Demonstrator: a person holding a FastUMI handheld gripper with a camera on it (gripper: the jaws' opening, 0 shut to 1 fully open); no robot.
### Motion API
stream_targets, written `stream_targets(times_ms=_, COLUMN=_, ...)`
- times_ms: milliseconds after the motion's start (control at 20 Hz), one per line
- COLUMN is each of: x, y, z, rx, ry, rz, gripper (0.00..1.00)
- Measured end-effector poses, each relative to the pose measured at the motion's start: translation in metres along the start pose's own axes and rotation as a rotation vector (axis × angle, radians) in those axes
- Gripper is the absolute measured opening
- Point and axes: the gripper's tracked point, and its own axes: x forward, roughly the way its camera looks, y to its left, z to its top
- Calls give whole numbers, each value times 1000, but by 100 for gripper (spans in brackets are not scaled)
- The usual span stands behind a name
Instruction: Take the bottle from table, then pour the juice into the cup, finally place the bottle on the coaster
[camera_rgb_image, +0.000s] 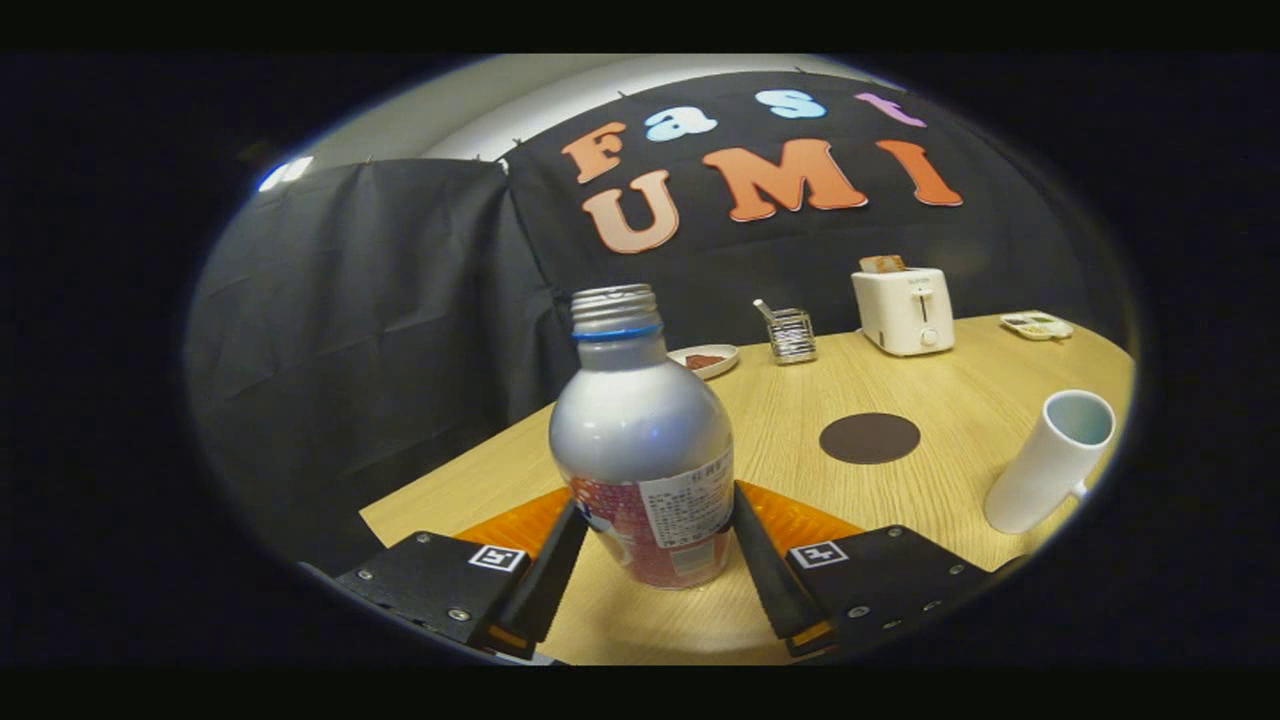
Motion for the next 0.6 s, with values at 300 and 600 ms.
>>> stream_targets(times_ms=300, x=-7, y=-20, z=9, rx=214, ry=-30, rz=-28, gripper=80)
stream_targets(times_ms=600, x=-14, y=-26, z=14, rx=357, ry=-53, rz=-24, gripper=80)
